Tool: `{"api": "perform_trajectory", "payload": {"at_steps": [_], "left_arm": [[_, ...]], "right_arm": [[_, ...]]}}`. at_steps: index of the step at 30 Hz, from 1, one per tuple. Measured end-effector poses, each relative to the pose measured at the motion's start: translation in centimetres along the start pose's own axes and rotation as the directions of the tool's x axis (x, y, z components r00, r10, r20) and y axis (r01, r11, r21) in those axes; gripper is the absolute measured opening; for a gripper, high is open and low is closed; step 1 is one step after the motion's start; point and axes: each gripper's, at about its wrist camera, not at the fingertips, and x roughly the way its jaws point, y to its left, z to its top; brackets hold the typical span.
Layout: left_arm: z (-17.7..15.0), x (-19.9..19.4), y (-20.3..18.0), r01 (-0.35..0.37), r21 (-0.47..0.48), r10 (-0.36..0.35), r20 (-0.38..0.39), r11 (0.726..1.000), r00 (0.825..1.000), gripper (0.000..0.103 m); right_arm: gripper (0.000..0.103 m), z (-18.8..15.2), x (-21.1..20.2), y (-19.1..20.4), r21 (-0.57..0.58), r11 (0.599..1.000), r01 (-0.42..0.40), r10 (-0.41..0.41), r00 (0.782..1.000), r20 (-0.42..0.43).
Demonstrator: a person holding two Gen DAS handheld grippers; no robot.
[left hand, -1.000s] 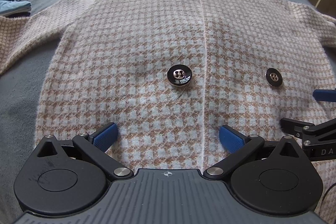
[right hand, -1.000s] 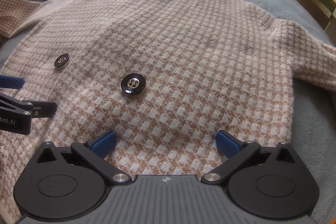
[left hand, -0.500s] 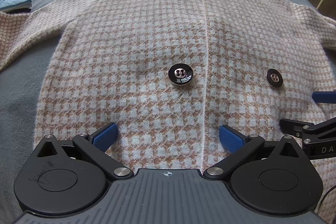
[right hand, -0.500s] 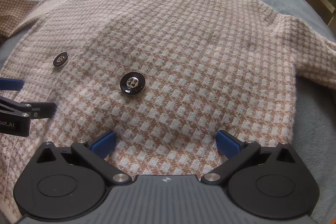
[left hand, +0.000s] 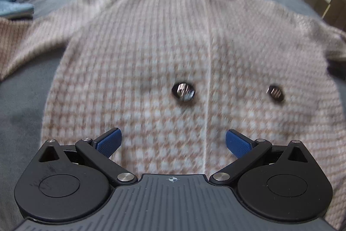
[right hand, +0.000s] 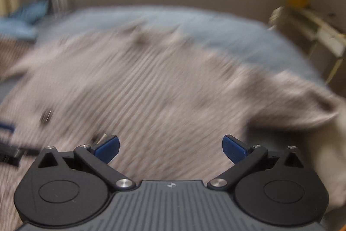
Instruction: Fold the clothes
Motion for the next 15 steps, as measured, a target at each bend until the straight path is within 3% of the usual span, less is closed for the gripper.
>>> {"api": "perform_trajectory", "payload": {"at_steps": [3, 6, 9, 11, 15], "left_arm": [[0.7, -0.6, -1.3, 0.007, 0.04, -0.01, 0.062, 0.999, 0.998, 0.103], [0.9, -0.1, -3.0, 0.023, 0.078, -0.028, 0.072, 0.997, 0.997, 0.103], [0.5, 0.8, -4.1, 0.036, 0.112, -0.041, 0.044, 0.993, 0.998, 0.103], [0.0, 1.5, -4.7, 0.036, 0.132, -0.04, 0.026, 0.991, 0.999, 0.103], [0.0, 2.2, -5.0, 0.036, 0.137, -0.037, 0.004, 0.99, 0.999, 0.103]], "right_arm": [[0.103, 1.6, 2.0, -3.0, -0.026, 0.999, 0.041, -0.041, 0.999, -0.018], [0.102, 3.2, 4.1, -6.0, -0.052, 0.995, 0.081, -0.083, 0.996, -0.034], [0.089, 4.8, 6.1, -9.0, -0.079, 0.99, 0.12, -0.124, 0.991, -0.049], [0.075, 5.8, 7.4, -11.0, -0.097, 0.984, 0.146, -0.152, 0.987, -0.059], [0.07, 8.0, 10.1, -14.9, -0.134, 0.971, 0.197, -0.208, 0.975, -0.077]]}}
